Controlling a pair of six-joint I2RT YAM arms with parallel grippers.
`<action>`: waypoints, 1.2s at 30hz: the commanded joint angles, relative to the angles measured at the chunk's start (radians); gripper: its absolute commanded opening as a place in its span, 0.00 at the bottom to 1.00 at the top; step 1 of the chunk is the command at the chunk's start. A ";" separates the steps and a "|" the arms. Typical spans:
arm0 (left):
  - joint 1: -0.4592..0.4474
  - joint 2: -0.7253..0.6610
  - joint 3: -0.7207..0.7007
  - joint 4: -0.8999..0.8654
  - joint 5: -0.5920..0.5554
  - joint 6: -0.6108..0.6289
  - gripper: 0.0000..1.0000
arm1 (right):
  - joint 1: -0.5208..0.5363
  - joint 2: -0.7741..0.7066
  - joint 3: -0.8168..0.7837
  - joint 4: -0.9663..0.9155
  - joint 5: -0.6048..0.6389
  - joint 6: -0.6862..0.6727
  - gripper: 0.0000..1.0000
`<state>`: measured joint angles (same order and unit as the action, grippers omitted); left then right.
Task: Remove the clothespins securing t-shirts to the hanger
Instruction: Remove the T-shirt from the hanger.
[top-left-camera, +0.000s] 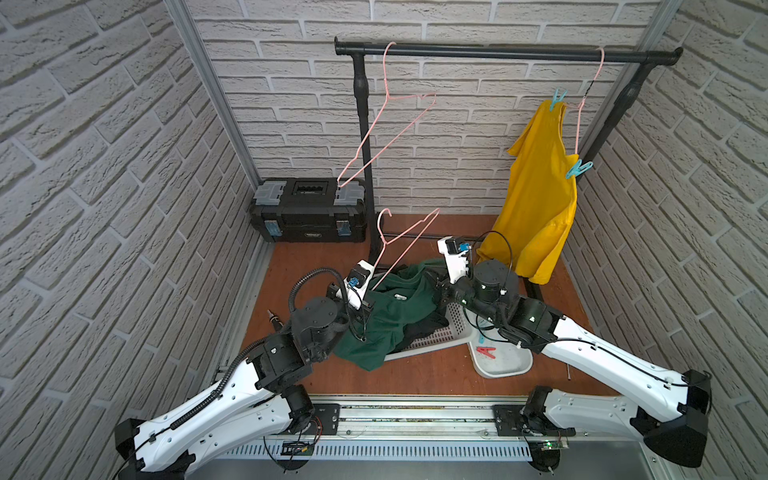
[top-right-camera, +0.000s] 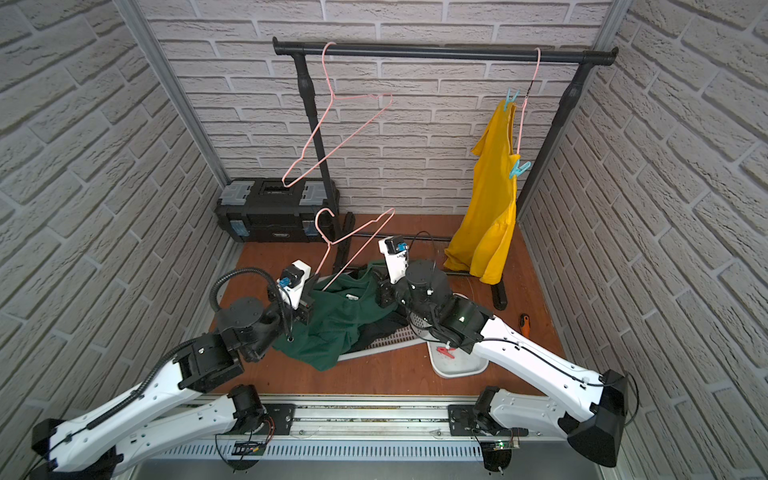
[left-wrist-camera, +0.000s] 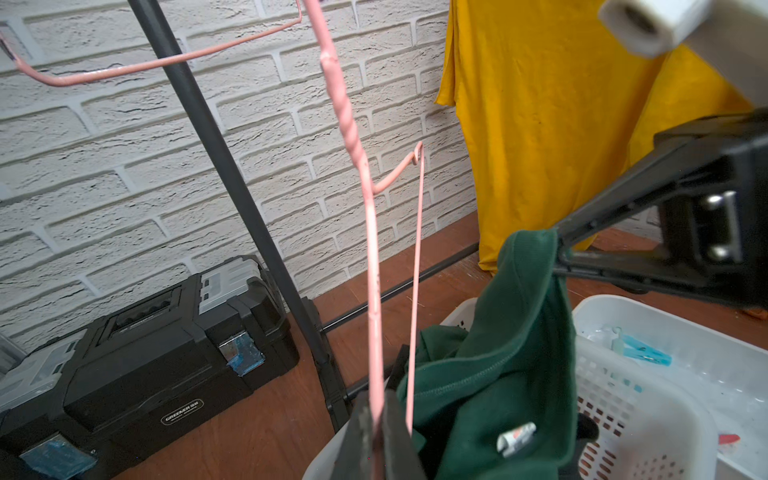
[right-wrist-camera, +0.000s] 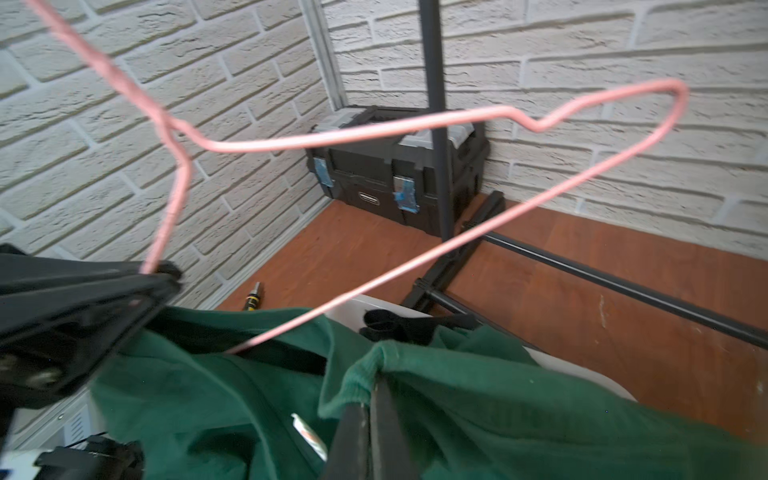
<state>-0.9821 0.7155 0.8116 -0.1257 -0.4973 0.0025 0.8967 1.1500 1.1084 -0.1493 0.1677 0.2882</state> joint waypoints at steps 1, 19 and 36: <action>0.005 -0.011 0.014 0.085 -0.043 -0.019 0.00 | 0.064 0.036 0.104 -0.009 0.067 -0.052 0.02; 0.019 0.000 0.002 0.122 -0.064 -0.003 0.00 | 0.136 0.118 -0.140 0.211 0.114 0.133 0.02; 0.023 0.137 0.046 0.209 -0.019 -0.006 0.00 | -0.013 0.122 -0.434 0.308 0.076 0.338 0.02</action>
<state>-0.9665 0.8379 0.8154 -0.0219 -0.5297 -0.0006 0.9104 1.2701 0.6983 0.1101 0.2611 0.5720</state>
